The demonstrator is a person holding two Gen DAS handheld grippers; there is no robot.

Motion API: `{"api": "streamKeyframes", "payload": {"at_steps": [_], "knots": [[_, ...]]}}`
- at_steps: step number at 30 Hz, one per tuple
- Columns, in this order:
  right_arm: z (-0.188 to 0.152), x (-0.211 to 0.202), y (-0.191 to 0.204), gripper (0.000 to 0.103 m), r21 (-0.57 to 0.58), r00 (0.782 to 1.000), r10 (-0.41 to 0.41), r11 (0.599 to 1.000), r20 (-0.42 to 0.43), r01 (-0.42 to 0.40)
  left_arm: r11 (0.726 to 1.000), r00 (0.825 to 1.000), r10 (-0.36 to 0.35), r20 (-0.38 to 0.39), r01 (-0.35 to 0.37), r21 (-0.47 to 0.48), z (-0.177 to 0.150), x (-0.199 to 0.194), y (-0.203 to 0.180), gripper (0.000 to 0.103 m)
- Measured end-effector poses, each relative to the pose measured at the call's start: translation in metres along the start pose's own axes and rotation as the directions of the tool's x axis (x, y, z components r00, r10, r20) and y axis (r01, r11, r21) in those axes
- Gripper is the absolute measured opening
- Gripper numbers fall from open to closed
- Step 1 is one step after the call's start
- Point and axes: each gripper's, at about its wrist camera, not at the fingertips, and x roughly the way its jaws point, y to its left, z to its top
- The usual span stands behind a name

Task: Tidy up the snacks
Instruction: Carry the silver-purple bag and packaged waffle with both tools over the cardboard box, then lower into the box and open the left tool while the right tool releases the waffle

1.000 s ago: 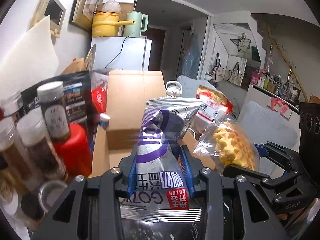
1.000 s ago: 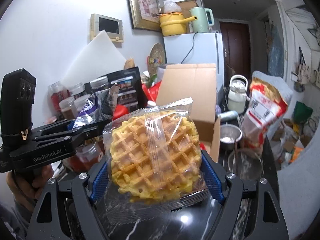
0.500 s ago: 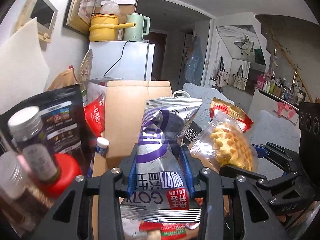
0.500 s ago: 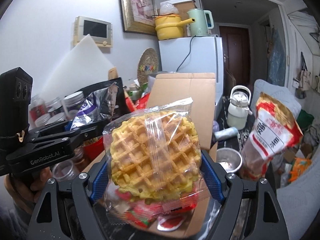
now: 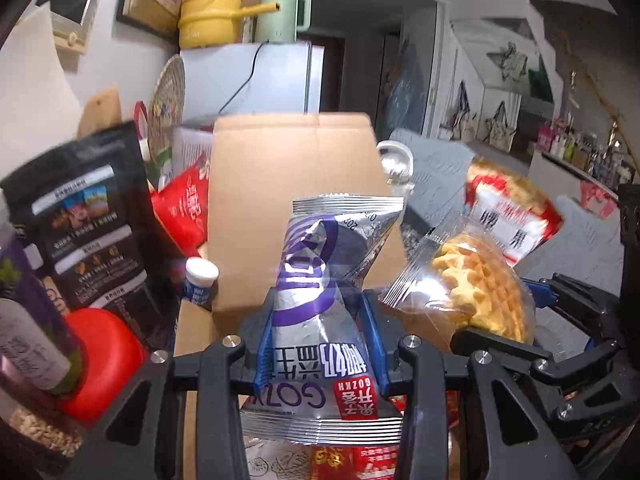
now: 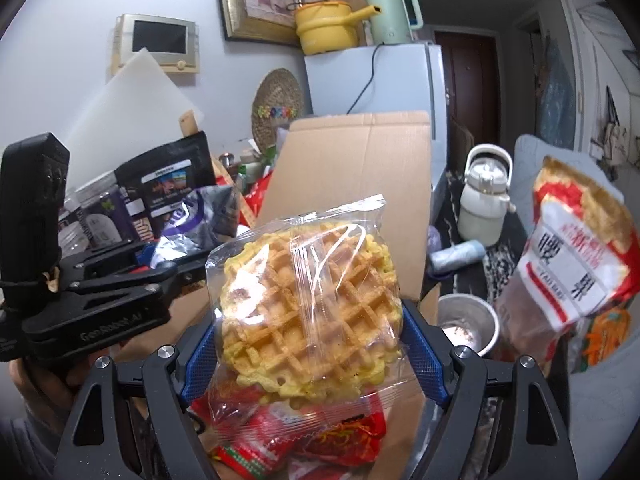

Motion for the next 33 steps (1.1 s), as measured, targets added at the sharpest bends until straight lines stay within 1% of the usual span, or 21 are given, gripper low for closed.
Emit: {"api": "streamKeyframes", "payload": {"at_steps": [6,9,15,17,21,25,30,33], "knots": [[-0.005,0.020,-0.005,0.082,0.004,0.998,0.011,1.000,-0.056,-0.011,1.000,0.997,0.003,-0.075,-0.003,0.000,-0.009,0.025,-0.001,0.038],[-0.008,0.028,-0.008,0.082,0.031,0.996,0.034,0.999,-0.086,-0.032,1.000,0.994,0.006,-0.109,-0.007,-0.009,-0.012,0.034,0.000,0.038],[-0.014,0.042,-0.007,0.083,0.042,0.989,0.051,0.998,-0.139,-0.046,0.999,0.984,0.036,-0.172,-0.039,-0.015,-0.019,0.050,0.003,0.038],[-0.017,0.048,-0.007,0.083,0.048,0.986,0.046,0.998,-0.162,-0.038,0.999,0.979,0.043,-0.198,-0.046,-0.011,-0.022,0.056,0.004,0.038],[-0.022,0.058,-0.011,0.083,0.061,0.978,0.022,0.998,-0.207,-0.010,0.998,0.965,0.063,-0.253,-0.066,-0.004,-0.028,0.071,0.005,0.038],[-0.025,0.064,-0.013,0.083,0.059,0.971,-0.005,0.998,-0.241,0.020,0.997,0.948,0.071,-0.312,-0.078,-0.010,-0.034,0.084,0.008,0.038],[-0.027,0.069,-0.009,0.083,0.035,0.963,-0.035,0.998,-0.266,0.046,0.996,0.930,0.079,-0.359,-0.091,-0.017,-0.037,0.097,0.011,0.039],[-0.029,0.071,-0.008,0.083,0.029,0.960,-0.047,0.998,-0.275,0.057,0.995,0.916,0.075,-0.394,-0.096,-0.034,-0.038,0.104,0.016,0.039]]}}
